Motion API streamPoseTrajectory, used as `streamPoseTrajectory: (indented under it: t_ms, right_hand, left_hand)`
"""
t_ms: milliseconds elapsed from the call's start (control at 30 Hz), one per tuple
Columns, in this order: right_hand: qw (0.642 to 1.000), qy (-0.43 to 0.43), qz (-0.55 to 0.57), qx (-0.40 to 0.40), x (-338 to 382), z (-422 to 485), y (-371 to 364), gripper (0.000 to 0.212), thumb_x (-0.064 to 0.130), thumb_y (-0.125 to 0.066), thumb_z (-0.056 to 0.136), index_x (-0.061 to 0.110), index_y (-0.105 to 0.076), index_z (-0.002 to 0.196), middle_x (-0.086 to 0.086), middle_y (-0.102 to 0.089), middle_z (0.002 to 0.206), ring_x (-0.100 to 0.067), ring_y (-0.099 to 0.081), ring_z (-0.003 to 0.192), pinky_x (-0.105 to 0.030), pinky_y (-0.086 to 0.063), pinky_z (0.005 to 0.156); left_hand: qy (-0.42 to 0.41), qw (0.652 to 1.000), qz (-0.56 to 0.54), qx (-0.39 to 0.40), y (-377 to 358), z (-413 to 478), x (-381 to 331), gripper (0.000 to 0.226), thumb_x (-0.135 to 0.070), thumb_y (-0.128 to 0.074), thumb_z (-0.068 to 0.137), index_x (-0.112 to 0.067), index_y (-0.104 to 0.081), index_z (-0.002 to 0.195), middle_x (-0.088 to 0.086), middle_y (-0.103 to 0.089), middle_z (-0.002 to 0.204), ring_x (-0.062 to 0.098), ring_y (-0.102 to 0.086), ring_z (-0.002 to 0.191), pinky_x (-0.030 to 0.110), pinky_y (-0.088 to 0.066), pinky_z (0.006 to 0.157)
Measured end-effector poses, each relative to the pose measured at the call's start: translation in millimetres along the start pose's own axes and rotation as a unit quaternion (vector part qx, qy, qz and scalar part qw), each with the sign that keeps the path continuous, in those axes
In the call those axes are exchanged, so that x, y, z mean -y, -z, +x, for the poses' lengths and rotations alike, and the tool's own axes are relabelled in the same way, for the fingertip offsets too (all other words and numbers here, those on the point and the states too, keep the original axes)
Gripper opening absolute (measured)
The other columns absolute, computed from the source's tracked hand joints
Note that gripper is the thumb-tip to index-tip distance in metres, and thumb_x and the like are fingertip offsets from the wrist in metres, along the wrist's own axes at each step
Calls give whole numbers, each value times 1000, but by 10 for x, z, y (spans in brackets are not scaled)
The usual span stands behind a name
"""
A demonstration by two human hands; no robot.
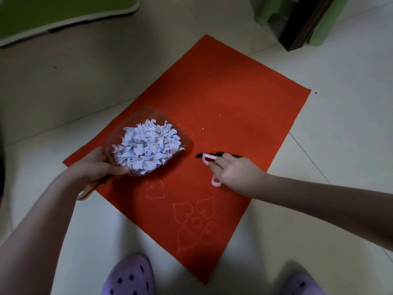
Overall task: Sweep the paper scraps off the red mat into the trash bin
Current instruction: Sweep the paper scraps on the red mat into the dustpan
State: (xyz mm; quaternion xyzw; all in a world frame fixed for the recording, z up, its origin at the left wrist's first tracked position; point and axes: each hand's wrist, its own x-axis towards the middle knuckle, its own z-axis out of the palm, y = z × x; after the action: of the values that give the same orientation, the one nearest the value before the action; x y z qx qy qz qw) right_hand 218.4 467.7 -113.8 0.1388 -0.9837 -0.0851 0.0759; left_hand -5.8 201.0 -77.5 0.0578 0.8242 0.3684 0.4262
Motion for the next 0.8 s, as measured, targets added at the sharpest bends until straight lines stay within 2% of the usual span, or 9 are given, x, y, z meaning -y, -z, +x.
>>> streamPoseTrajectory:
  t_ms: [133,167,233,333,467,567,667,733,800]
  right_hand:
    - [998,-56,-36,7,-155,149,149,14,6,-69,67,6,-73,80,-7,-64,67,-22,-59,54,-24,-37,33]
    - [997,-62,-39,6,-191,150,167,18,4,-75,61,5,-72,79,-8,-63,67,-22,-58,54,-24,-36,32]
    - [998,-45,-32,-23,-194,111,145,15,5,-67,72,4,-72,86,-8,-65,72,-23,-60,58,-24,-40,33]
    - [998,50,13,-42,-86,50,7,40,4,-31,93,6,-71,95,-5,-65,77,-21,-59,64,-28,-43,36]
    - [998,64,-6,4,-272,62,30,38,13,-37,86,11,-72,99,-1,-66,82,-19,-61,67,-23,-35,36]
    - [999,-24,-13,-26,-675,137,142,42,21,-36,84,8,-74,98,-7,-71,86,-25,-67,68,-20,-38,36]
    - [992,-106,68,-33,-867,268,153,45,30,-34,91,8,-70,108,-9,-68,85,-29,-65,74,-29,-48,48]
    - [965,-201,167,0,-884,423,156,47,40,-31,96,12,-68,105,-7,-68,89,-30,-64,83,-35,-50,60]
    - [922,-297,250,-12,-940,621,168,42,41,-39,94,10,-67,97,-9,-70,82,-30,-65,78,-35,-47,63]
  left_hand:
    - [8,1000,-8,-1,-5,36,21,32,4,-78,71,-10,-54,87,5,-58,53,17,-49,43,21,-40,39]
    - [8,1000,-8,-1,0,41,27,32,4,-78,71,-10,-54,88,4,-58,54,16,-50,43,22,-41,39]
    - [7,1000,-5,-1,15,53,30,34,4,-79,70,-8,-55,93,4,-59,55,13,-52,41,22,-41,37]
    - [1,1000,-7,3,-1,82,22,36,3,-80,70,-7,-55,95,5,-57,55,15,-48,41,22,-39,38]
    - [-2,1000,-4,6,-61,119,-26,37,2,-81,68,-9,-52,89,3,-57,53,12,-49,39,21,-39,38]
    - [14,1000,5,6,-46,156,-21,49,-2,-84,66,-7,-49,100,13,-57,71,18,-52,48,27,-43,46]
    - [15,1000,8,14,-47,200,-17,48,-2,-84,64,-8,-48,94,13,-55,69,21,-50,51,30,-42,50]
    - [8,1000,2,10,-68,210,-34,47,-1,-84,64,-15,-45,86,13,-54,71,23,-49,54,31,-40,52]
    - [3,1000,1,7,-86,222,-59,49,0,-84,63,-20,-43,82,10,-53,73,22,-50,56,29,-40,53]
